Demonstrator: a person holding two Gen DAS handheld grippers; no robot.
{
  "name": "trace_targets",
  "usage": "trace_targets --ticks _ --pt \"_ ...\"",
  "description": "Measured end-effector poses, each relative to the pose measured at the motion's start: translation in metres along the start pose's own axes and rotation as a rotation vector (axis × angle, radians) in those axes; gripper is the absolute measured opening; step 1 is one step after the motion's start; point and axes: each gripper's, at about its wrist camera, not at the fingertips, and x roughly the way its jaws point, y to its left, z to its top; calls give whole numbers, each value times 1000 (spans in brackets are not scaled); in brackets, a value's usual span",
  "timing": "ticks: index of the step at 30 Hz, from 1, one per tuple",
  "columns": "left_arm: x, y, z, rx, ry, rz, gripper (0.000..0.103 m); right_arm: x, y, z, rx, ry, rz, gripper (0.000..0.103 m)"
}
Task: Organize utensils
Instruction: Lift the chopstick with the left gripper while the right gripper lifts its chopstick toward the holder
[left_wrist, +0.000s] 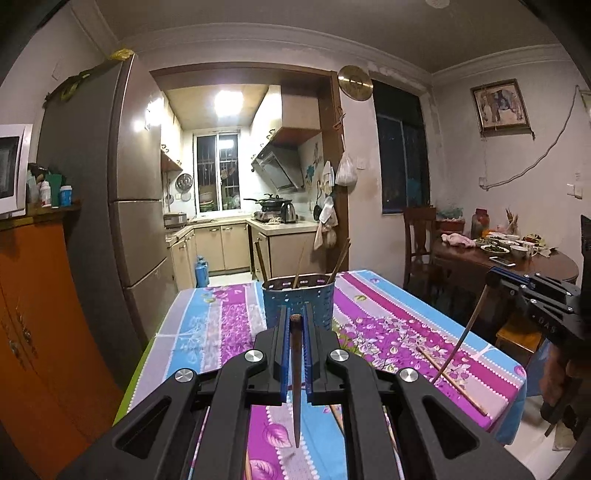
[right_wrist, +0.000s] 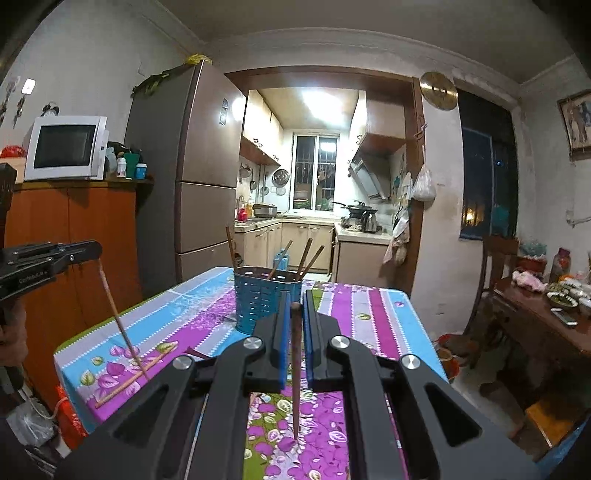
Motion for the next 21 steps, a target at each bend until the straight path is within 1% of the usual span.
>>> trace_targets --ticks 7,13,16,18,21 --pt "15 -2 11 -9 29 -32 8 10 -5 10 48 34 39 5" --pt "41 -5 7 9 93 1 8 19 -8 12 71 56 61 5" --pt "47 -6 6 29 89 33 8 24 -10 13 78 70 71 5" --pt "50 -5 7 16 97 26 8 25 -10 16 78 72 76 5" --pt "53 -6 10 23 99 32 8 25 -10 20 72 66 78 5"
